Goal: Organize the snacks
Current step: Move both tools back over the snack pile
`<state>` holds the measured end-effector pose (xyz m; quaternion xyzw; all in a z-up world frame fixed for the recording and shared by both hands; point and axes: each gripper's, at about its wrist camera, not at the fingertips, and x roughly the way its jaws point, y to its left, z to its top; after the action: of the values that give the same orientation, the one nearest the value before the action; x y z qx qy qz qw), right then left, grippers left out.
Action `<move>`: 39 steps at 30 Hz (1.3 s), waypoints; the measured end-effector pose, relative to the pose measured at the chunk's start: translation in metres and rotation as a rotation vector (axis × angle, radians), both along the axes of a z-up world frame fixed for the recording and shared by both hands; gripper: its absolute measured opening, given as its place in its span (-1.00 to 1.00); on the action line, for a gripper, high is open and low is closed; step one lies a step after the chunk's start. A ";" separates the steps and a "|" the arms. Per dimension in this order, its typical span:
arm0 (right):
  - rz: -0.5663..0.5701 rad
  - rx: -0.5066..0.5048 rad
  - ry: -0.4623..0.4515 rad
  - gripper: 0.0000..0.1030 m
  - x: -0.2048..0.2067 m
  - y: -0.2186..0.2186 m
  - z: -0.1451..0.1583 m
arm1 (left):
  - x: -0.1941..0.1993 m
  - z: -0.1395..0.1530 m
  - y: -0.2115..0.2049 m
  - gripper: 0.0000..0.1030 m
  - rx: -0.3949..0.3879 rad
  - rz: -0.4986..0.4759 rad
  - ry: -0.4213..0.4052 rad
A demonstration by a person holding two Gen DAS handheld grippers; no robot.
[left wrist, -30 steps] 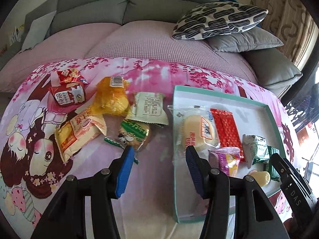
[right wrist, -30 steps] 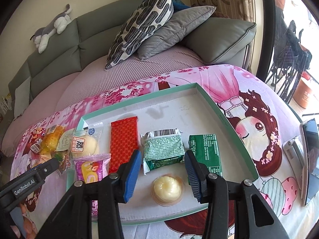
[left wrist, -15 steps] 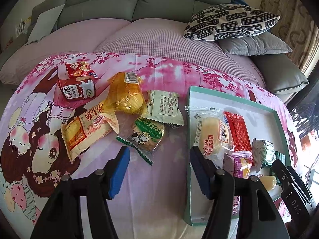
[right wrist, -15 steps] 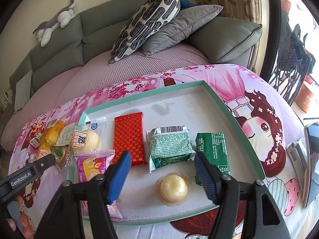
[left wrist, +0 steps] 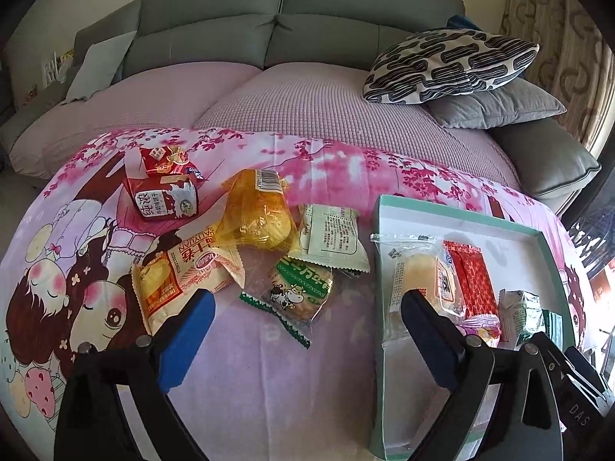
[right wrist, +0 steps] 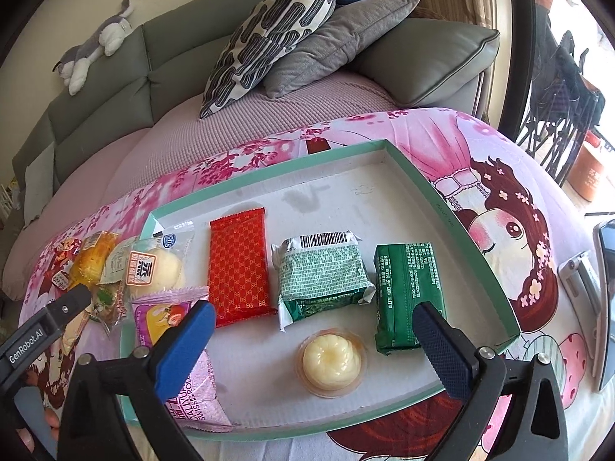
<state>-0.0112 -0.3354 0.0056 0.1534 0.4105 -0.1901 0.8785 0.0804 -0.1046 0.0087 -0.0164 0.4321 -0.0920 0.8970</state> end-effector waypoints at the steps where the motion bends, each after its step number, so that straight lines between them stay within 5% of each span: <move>1: 0.007 -0.011 0.002 1.00 0.000 0.001 0.001 | 0.000 0.000 0.000 0.90 -0.004 -0.003 -0.006; 15: 0.050 -0.099 -0.073 1.00 0.001 0.027 0.011 | -0.004 0.010 0.001 0.91 -0.012 -0.049 -0.128; 31: 0.063 -0.068 -0.125 0.98 0.017 0.054 0.016 | 0.005 0.014 0.072 0.90 0.071 0.213 -0.190; 39: 0.102 -0.096 -0.179 0.97 0.025 0.086 0.026 | 0.012 0.010 0.116 0.90 -0.021 0.270 -0.174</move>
<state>0.0141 -0.2494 0.0315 0.1063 0.3283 -0.1500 0.9265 0.0929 0.0110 0.0188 -0.0755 0.3455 0.0239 0.9351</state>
